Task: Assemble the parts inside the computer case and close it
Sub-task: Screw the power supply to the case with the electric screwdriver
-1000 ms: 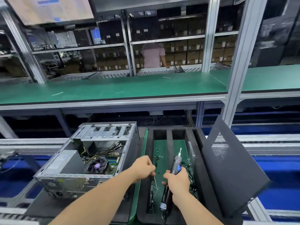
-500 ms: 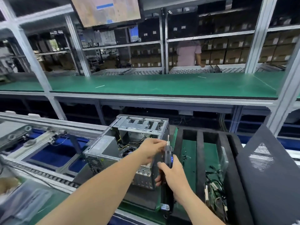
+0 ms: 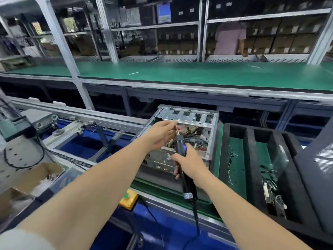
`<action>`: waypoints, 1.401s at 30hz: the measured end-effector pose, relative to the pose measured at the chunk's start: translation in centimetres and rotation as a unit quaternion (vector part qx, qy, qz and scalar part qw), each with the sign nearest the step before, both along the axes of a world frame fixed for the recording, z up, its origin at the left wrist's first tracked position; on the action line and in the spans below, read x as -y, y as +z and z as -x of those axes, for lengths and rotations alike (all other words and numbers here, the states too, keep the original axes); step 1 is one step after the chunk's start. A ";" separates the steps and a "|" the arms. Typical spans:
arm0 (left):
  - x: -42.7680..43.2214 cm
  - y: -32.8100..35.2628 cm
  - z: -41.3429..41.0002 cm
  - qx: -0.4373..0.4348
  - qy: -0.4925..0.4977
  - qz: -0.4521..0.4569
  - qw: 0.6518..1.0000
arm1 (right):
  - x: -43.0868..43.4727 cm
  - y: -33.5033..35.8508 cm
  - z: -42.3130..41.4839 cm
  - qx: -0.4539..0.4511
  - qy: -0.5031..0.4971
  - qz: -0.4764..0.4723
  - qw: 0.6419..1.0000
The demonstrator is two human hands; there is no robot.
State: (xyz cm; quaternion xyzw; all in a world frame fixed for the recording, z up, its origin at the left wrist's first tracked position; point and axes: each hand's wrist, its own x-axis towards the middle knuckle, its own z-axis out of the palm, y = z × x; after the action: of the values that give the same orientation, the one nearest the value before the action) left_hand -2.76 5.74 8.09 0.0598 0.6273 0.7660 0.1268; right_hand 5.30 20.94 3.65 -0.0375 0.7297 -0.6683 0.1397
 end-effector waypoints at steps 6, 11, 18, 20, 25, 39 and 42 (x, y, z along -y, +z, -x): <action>8.5 -1.2 0.4 -0.014 -0.027 0.067 0.997 | 7.9 -1.2 0.2 0.029 0.006 -0.016 0.999; 15.4 -3.6 0.3 -0.004 -0.084 0.115 0.990 | 14.0 -3.1 -0.7 0.090 -0.001 0.025 0.996; 19.9 -9.0 0.1 0.022 -0.079 0.137 0.987 | 19.6 -5.5 -2.1 0.177 -0.029 0.087 0.980; 20.2 -10.3 0.2 0.061 -0.065 0.096 0.991 | 20.0 -5.8 -2.3 0.183 -0.038 0.086 0.979; 20.3 -11.3 0.4 0.112 -0.065 0.022 0.991 | 20.1 -6.3 -2.7 0.169 -0.034 0.025 0.985; 21.7 -9.6 2.1 0.069 -0.146 0.098 0.982 | 19.9 -5.9 -1.9 0.177 -0.023 0.015 0.984; 21.7 -9.5 2.3 0.079 -0.152 0.102 0.980 | 19.6 -5.9 -1.8 0.186 -0.016 0.026 0.982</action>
State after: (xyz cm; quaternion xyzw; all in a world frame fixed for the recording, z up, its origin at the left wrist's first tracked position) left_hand -5.11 -16.01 -1.43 0.0808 0.6737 0.6721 0.2965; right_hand 7.14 1.34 -2.24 0.0949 0.6740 -0.6844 0.2612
